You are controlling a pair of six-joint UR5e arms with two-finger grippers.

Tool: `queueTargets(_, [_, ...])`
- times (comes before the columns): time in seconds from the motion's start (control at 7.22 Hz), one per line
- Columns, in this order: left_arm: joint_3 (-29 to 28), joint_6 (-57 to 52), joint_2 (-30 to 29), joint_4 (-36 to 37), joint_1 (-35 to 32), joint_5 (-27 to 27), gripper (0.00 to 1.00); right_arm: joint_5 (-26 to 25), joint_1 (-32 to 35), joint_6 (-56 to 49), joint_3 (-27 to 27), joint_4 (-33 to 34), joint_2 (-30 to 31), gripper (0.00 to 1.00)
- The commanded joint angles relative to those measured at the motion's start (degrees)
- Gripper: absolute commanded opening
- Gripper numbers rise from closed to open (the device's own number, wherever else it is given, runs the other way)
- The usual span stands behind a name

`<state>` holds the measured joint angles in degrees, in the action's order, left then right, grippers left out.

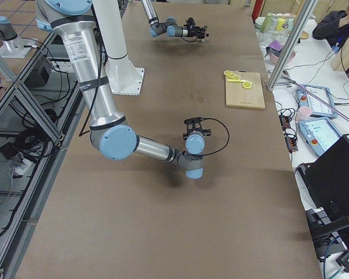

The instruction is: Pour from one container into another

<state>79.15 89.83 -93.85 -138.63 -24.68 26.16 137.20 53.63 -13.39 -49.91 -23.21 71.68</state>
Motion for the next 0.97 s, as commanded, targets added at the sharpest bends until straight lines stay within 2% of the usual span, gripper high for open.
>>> queueTargets(0.0, [2.3,-0.1,0.4,-0.1,0.3,-0.1,0.98,-1.0,0.2,0.0,1.7,0.1,-0.9,1.00])
queueTargets(0.14, [4.2,-0.2,1.1,0.0,0.5,-0.3,0.98,-1.8,0.2,0.0,2.5,0.2,-1.4,1.00])
queueTargets(0.42, [11.4,-0.3,7.2,-0.1,6.5,-0.8,0.98,-2.2,0.8,0.0,3.3,0.5,-2.2,1.00])
queueTargets(0.83, [15.2,-0.5,10.4,0.4,14.7,-6.9,0.97,-2.2,2.1,3.5,2.5,0.4,-3.0,1.00])
